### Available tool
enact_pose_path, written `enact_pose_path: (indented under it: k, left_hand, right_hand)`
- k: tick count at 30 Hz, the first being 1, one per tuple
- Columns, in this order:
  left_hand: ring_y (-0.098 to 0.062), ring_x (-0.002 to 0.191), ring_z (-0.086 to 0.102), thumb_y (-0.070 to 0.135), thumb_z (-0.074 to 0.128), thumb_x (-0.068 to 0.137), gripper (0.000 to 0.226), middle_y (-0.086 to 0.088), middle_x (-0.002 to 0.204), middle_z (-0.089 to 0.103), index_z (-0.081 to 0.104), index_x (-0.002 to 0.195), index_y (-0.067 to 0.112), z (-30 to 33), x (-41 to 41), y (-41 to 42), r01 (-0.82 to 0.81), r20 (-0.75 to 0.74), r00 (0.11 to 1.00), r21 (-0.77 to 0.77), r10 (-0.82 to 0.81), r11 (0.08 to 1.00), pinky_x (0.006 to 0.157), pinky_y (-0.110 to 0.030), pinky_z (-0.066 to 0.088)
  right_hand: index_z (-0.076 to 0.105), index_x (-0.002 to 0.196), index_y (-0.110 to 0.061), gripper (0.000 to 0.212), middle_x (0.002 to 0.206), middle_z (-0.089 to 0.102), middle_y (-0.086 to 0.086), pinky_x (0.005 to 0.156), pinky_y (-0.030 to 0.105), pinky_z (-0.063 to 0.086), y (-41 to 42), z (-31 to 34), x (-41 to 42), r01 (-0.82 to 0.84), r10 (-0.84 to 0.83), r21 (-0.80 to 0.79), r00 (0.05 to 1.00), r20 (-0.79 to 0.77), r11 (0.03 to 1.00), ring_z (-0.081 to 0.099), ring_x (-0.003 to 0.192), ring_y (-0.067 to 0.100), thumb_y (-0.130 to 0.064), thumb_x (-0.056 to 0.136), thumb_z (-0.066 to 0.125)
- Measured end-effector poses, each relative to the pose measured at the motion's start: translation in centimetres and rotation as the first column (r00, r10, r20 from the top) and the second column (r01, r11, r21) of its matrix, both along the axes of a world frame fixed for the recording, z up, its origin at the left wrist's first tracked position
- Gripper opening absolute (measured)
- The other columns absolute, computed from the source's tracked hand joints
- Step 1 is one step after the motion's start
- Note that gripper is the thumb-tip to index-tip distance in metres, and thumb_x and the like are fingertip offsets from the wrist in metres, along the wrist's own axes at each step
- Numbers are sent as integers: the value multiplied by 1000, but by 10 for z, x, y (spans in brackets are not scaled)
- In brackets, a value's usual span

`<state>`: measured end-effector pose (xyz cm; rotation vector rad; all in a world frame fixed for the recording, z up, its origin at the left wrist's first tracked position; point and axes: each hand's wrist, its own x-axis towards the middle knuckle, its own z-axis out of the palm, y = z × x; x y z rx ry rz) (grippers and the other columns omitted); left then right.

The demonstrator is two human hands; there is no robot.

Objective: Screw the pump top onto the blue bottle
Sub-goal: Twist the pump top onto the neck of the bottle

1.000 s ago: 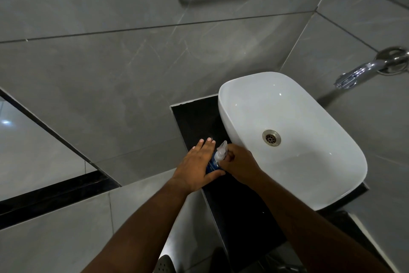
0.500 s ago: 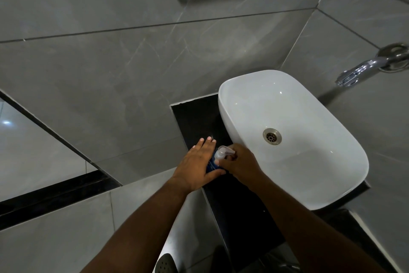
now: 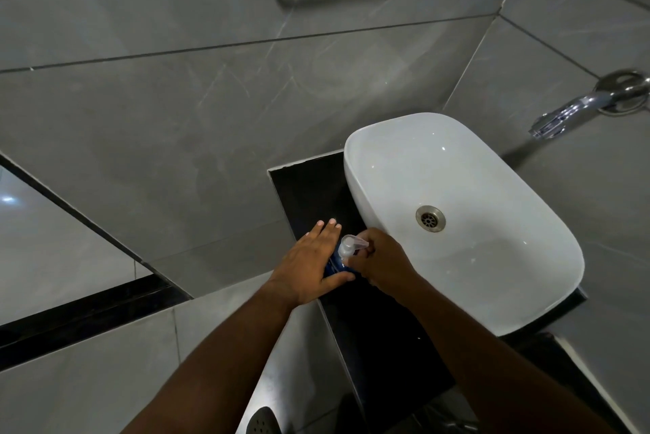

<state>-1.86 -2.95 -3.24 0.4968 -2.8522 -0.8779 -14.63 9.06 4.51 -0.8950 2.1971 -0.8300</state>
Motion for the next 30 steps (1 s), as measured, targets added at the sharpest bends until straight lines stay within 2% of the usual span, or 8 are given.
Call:
enact_pose_path:
  k: [4,8,11,14,19,22,25,30]
  left_hand:
    - [-12,147,-5,78,40,85,97,-1,164,5,6,156,21,-1,0,0,-3,-13,1000,-7,3,1000,117,-35,9]
    - [-12,148,-6,79,40,84,97,-1,164,5,7,156,22,-2,0,-2,0,-7,1000,-24,0,1000,118,-36,8]
    - [-13,149,-5,80,37,84,97,-1,164,5,6,156,21,-3,-1,-3,9,4,1000,-47,-9,999,119,-37,7]
    - [-12,148,-7,80,36,85,97,0,164,3,5,156,22,-3,-1,-4,18,4,1000,-58,-18,998,119,-36,3]
    - [-10,148,-8,77,42,86,95,2,164,2,7,156,22,-5,-1,-4,16,-10,1000,-58,-17,998,119,-34,2]
    - [-11,149,-8,77,41,86,95,1,164,2,7,156,22,-4,-1,-4,16,-6,1000,-80,-16,997,119,-35,1]
    - [-11,148,-7,76,42,87,93,0,163,4,9,156,22,-2,-2,-4,19,-15,1000,-96,-21,995,118,-33,-1]
    - [-11,148,-8,74,41,88,91,1,162,0,8,155,21,-2,-1,-4,28,-7,1000,-96,-29,995,118,-32,-4]
  right_hand:
    - [54,123,-17,38,108,62,3,61,16,47,1,-5,6,8,-4,-51,996,88,999,63,89,17,-16,86,62]
    - [62,95,-13,20,82,66,9,57,25,51,4,-5,4,69,-64,-64,995,73,996,60,65,14,-22,80,72]
    - [59,104,-16,28,81,67,12,54,24,51,3,-4,6,67,-60,-89,995,81,994,62,65,18,-17,79,72]
    - [58,119,-14,34,83,66,9,60,24,52,0,-4,8,-20,23,-68,999,33,997,62,71,18,-15,85,64]
    - [60,94,-14,21,77,67,9,65,38,56,4,-4,4,38,-37,-87,999,18,996,64,67,22,-23,80,72]
    - [57,113,-19,31,80,66,2,59,26,56,2,-6,4,-25,27,-106,999,19,994,65,71,17,-18,83,66]
    - [59,118,-11,31,101,68,11,77,32,56,0,-12,1,-116,117,-68,993,12,991,66,91,24,-21,89,60]
    - [56,78,-20,18,70,61,-3,55,16,42,-5,-13,0,-77,69,-53,988,-142,996,58,63,8,-32,82,68]
